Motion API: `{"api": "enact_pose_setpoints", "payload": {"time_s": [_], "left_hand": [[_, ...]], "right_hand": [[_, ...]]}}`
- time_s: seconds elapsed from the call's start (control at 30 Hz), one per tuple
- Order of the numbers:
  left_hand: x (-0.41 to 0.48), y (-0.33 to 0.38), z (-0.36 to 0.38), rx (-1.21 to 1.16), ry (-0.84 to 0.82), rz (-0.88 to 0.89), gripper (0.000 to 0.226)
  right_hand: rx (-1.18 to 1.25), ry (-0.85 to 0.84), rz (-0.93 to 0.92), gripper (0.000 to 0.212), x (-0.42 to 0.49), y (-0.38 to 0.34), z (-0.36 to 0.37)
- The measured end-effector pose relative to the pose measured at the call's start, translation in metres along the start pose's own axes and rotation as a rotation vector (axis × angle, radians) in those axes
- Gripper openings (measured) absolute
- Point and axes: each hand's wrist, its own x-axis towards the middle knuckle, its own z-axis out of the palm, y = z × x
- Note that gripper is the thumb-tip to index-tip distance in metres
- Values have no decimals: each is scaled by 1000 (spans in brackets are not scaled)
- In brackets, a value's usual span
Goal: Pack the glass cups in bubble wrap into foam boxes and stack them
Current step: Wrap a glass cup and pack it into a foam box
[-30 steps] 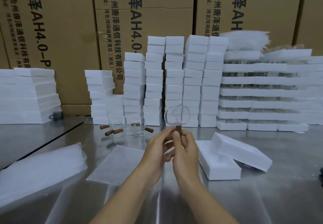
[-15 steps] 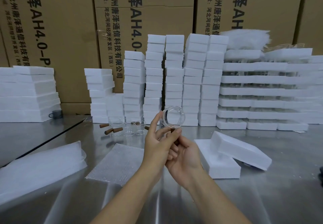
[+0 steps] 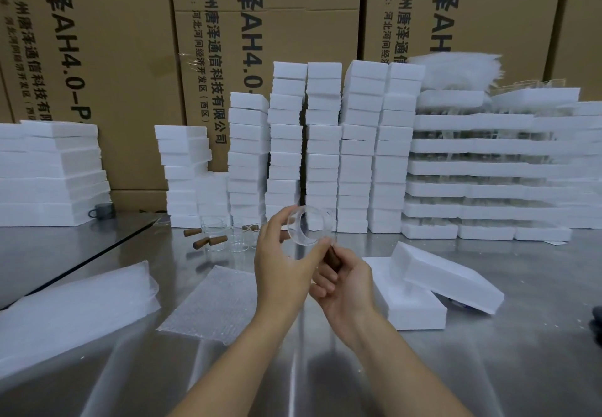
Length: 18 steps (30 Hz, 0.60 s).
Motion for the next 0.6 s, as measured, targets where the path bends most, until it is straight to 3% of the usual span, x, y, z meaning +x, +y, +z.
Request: {"api": "enact_pose_setpoints", "payload": {"time_s": [0.17, 0.37, 0.5, 0.6], "left_hand": [[3, -10, 2, -3, -73, -209, 61], [1, -13, 4, -316, -130, -536, 73], [1, -12, 0, -561, -151, -698, 64], [1, -10, 1, -623, -183, -798, 42]], "right_hand": [[-172, 114, -205, 26, 1, -7, -3], [-329, 141, -355, 52, 0, -5, -3], [-379, 196, -345, 24, -1, -4, -4], [-479, 201, -364, 17, 0, 3, -4]]}}
